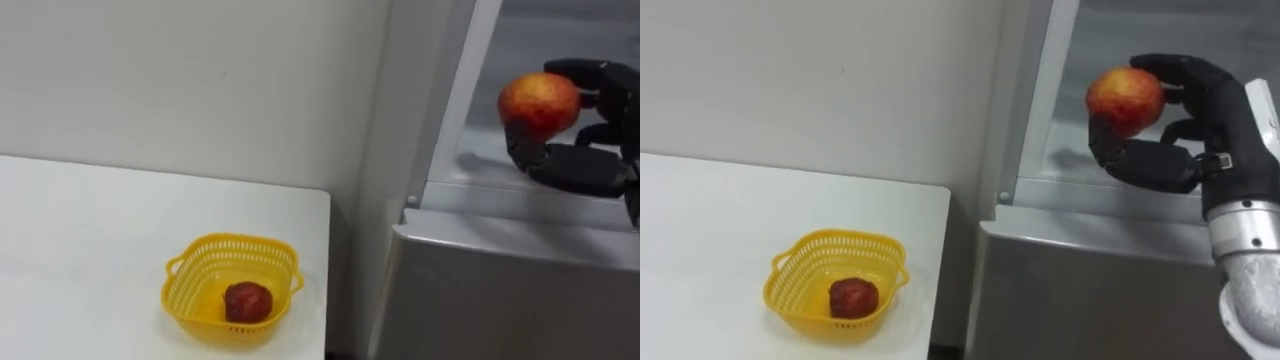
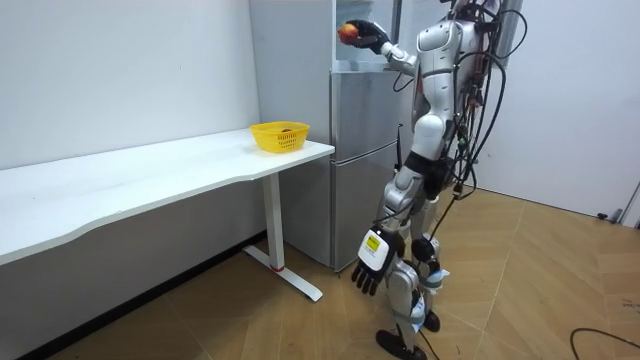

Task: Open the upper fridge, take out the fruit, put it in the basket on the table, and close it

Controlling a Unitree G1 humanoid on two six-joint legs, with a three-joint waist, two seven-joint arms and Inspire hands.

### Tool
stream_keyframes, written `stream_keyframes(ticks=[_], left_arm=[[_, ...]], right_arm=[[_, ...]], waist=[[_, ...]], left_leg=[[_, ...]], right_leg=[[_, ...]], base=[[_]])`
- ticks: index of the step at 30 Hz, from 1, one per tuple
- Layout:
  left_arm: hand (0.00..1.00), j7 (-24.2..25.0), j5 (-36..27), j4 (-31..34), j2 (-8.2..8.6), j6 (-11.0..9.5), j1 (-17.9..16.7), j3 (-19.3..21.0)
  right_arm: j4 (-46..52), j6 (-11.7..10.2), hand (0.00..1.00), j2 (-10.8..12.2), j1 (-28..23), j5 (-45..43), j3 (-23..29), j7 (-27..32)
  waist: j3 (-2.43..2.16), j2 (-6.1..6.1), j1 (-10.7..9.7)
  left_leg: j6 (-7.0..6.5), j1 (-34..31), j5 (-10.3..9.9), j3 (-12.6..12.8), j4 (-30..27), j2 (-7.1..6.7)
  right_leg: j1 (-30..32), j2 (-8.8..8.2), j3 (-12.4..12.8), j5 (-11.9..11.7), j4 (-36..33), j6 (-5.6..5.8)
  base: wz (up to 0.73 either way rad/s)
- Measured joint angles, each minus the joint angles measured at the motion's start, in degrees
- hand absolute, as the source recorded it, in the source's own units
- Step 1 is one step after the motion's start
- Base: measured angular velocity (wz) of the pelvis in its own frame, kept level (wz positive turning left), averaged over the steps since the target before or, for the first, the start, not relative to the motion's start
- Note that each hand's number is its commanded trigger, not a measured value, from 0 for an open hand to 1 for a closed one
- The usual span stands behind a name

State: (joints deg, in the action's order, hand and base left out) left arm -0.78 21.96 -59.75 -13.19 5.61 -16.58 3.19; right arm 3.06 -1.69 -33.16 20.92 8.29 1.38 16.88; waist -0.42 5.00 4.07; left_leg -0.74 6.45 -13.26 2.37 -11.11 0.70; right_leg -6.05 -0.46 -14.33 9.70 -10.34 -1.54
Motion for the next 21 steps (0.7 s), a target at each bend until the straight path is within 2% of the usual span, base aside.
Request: stream_keyframes(ticks=[3,5,8,10,13,15,18,21], left_arm=[[0.00,-0.1,0.0,-0.5,0.80,-0.8,-0.1,0.0],[0.00,0.1,0.1,-0.9,1.02,-1.1,0.6,0.0],[0.00,0.5,0.0,-2.9,1.02,-2.1,1.8,-0.1],[0.00,0.7,0.0,-3.4,1.05,-2.4,1.8,-0.1],[0.00,1.0,-0.1,-3.7,1.05,-2.4,1.9,-0.4],[0.00,1.1,0.0,-3.9,1.07,-2.4,2.1,-1.0],[0.00,1.7,0.1,-5.0,1.10,-2.9,3.9,-1.1],[0.00,2.1,0.0,-5.9,1.05,-3.6,4.9,-1.2]], right_arm=[[5.8,0.0,1.00,2.1,-1.8,-3.0,0.9,0.6],[11.4,-0.7,1.00,3.4,-4.5,-8.1,1.8,0.6],[14.8,-2.1,1.00,5.1,-4.7,-11.3,1.8,0.4],[17.1,-2.1,1.00,6.5,-4.8,-12.9,1.8,-0.4],[20.5,-2.9,1.00,7.3,-5.3,-13.3,1.0,-3.1],[20.9,-3.3,1.00,7.9,-5.4,-14.7,-0.3,-5.2],[22.7,-3.3,1.00,8.2,-5.4,-18.8,-2.6,-10.1],[24.4,-3.4,1.00,8.2,-5.4,-20.6,-3.9,-11.9]], waist=[[0.14,-0.45,-0.8],[0.21,-0.56,-1.0],[0.31,-0.82,-1.0],[0.39,-1.00,-1.1],[0.42,-1.05,-1.1],[0.24,-0.78,-0.9],[0.14,-0.61,0.0],[0.04,-0.41,1.0]], left_leg=[[0.00,0.0,0.0,0.1,0.4,-0.03],[0.00,0.0,0.0,0.3,0.2,-0.04],[-0.01,0.1,0.0,0.7,0.2,-0.03],[-0.01,0.1,0.0,0.7,0.3,-0.01],[-0.01,0.1,0.0,0.7,0.4,0.10],[0.00,0.1,0.0,0.8,0.4,0.18],[0.02,-0.1,0.0,1.4,0.5,0.37],[0.02,-0.1,0.0,1.3,0.7,0.40]], right_leg=[[0.2,0.05,0.1,0.0,-0.3,0.03],[0.3,0.09,0.2,0.0,-0.3,0.03],[0.4,0.19,0.7,0.0,-0.3,0.02],[0.4,0.27,1.1,0.0,-0.3,0.02],[0.5,0.39,1.2,0.0,-0.3,0.02],[0.6,0.46,1.3,0.0,-0.3,0.02],[1.2,0.59,1.6,0.0,-0.5,-0.01],[1.3,0.64,1.7,0.0,-0.4,-0.01]], base=[[-0.04],[-0.05],[-0.07],[-0.02],[0.00],[-0.02],[-0.07],[-0.03]])
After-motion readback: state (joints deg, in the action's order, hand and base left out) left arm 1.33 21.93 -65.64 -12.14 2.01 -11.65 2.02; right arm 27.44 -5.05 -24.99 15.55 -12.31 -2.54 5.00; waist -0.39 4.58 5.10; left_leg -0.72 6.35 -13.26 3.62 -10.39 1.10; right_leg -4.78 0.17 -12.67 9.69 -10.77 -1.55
